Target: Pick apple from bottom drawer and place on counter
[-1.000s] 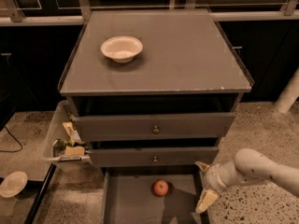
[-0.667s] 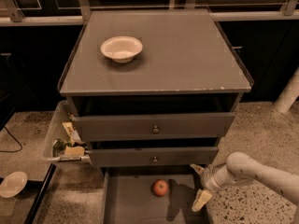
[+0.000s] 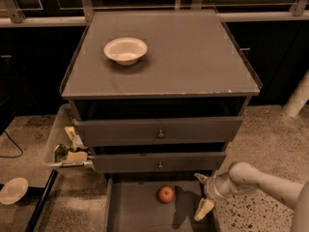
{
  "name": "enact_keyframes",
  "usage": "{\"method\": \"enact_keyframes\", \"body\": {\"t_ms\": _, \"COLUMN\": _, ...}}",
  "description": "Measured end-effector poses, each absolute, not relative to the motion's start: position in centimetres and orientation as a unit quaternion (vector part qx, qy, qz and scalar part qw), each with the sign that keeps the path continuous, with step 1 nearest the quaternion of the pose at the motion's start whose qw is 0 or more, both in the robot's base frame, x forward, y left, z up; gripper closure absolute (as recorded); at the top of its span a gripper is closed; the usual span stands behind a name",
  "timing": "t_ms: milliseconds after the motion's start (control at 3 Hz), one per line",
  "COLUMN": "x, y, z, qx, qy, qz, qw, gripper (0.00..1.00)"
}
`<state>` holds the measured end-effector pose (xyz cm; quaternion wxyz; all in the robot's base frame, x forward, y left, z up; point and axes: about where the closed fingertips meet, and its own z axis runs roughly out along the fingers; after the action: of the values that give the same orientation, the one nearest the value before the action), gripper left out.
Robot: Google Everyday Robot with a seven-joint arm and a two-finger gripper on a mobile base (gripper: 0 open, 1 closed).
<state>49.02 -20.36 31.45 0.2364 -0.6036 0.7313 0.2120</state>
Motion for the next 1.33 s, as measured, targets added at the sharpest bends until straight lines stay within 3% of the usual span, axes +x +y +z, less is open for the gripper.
{"method": "enact_keyframes", "body": {"t_ms": 1333, "x": 53.2, "y": -16.6, "z": 18.9, "qx": -0.601, "qy": 0.703, "qz": 0.251, "qw": 0.286, "gripper": 0.0}}
